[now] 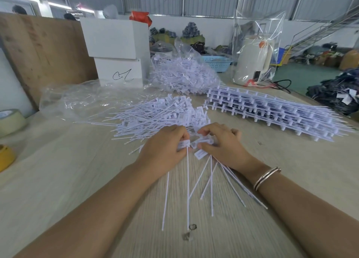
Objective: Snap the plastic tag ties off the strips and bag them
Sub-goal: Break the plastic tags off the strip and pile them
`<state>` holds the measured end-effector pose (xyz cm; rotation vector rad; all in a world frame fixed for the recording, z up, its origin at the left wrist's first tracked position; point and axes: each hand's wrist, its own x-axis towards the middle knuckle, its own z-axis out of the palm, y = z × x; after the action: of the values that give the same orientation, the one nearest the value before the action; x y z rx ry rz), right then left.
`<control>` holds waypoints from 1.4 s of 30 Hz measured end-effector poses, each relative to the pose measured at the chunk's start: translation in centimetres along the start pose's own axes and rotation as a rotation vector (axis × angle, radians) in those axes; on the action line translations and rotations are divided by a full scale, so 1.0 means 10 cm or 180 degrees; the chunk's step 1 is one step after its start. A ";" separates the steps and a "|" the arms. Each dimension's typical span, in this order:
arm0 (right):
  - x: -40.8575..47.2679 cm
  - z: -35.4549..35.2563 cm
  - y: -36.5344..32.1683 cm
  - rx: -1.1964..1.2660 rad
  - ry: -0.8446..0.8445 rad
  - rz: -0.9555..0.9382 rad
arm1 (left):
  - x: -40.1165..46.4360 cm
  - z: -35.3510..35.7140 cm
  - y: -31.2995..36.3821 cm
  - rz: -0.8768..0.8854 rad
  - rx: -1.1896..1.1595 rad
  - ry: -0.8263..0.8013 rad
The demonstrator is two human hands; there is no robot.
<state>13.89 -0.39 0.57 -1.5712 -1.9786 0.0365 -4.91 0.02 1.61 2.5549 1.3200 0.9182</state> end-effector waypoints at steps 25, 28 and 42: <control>0.01 -0.04 -0.10 0.1586 -0.0548 0.0193 | -0.02 0.02 0.00 0.0146 0.0514 -0.0215; 0.01 -0.05 -0.13 0.1504 -0.0607 0.0166 | 0.00 0.01 -0.01 0.0188 0.0494 -0.0153; -0.01 -0.04 -0.10 0.1216 -0.0380 -0.0130 | 0.01 0.01 0.00 0.0207 0.0456 -0.0345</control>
<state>13.18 -0.92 1.27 -1.3047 -1.9510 0.4734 -4.79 0.13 1.61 2.7266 1.3244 0.7074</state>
